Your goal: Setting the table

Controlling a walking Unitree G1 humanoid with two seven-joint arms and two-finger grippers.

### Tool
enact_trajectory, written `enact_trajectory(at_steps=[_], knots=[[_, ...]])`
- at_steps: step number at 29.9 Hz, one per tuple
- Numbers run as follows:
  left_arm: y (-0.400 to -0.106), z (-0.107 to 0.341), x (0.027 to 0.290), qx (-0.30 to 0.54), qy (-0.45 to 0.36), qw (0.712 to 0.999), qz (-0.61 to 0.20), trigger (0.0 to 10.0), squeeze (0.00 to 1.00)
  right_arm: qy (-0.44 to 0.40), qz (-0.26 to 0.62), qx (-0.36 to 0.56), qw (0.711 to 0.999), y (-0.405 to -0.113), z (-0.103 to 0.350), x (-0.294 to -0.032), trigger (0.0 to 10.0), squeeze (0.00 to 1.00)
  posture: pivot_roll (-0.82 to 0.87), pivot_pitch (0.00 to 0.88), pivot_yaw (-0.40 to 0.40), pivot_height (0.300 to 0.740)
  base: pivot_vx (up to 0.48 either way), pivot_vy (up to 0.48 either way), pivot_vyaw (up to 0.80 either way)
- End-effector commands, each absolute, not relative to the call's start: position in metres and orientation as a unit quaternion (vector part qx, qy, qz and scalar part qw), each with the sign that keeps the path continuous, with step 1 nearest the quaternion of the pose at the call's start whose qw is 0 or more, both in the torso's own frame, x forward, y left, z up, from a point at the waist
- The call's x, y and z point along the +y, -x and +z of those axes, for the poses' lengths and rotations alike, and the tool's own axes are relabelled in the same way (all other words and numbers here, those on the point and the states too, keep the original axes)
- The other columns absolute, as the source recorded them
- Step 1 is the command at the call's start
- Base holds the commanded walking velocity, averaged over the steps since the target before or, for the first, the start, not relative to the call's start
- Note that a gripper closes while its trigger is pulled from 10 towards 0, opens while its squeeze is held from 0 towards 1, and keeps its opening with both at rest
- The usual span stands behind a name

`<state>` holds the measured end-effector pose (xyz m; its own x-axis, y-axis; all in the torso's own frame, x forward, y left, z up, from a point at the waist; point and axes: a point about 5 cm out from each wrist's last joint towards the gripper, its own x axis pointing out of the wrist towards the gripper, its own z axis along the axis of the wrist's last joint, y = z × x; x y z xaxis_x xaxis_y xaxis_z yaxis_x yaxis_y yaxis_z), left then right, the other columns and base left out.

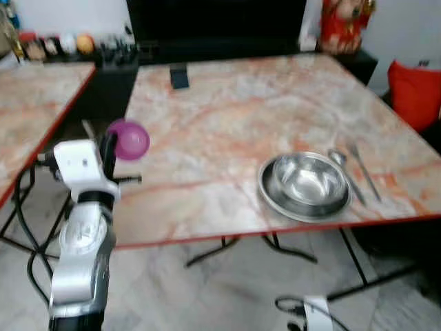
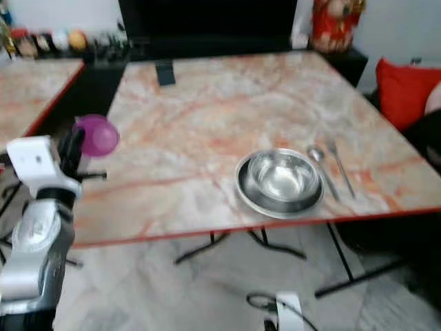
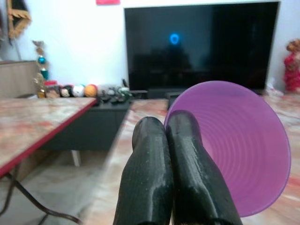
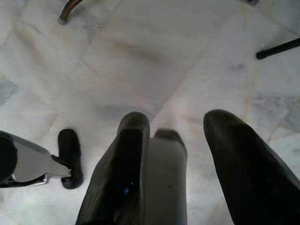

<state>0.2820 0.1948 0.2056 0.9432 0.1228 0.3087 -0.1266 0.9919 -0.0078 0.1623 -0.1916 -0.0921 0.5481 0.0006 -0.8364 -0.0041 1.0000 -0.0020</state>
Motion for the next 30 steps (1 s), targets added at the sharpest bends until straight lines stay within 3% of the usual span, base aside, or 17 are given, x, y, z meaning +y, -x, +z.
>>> enact_trajectory(at_steps=[1, 11, 30], knots=[[-0.2816, 0.2080, 0.1952, -0.161, -0.015, 0.985, 0.064, 10.0, 0.00, 0.006, -0.003, 0.479, 0.878, -0.1601, -0.0925, -0.1961, 10.0, 0.00, -0.04, 0.000, 0.032, 0.707, 0.000, -0.405, 0.00], [-0.2839, 0.2092, 0.1994, -0.164, -0.019, 0.984, 0.068, 10.0, 0.00, 0.009, -0.002, 0.480, 0.877, -0.1598, -0.0924, -0.1973, 10.0, 0.00, -0.04, 0.000, 0.026, 0.707, 0.000, -0.358, 0.00], [-0.2866, 0.2048, 0.1988, -0.149, 0.005, 0.987, 0.060, 10.0, 0.00, 0.008, 0.002, 0.481, 0.877, -0.1593, -0.0926, -0.1972, 10.0, 0.00, -0.04, 0.000, 0.021, 0.707, 0.000, 0.000, 0.00]])
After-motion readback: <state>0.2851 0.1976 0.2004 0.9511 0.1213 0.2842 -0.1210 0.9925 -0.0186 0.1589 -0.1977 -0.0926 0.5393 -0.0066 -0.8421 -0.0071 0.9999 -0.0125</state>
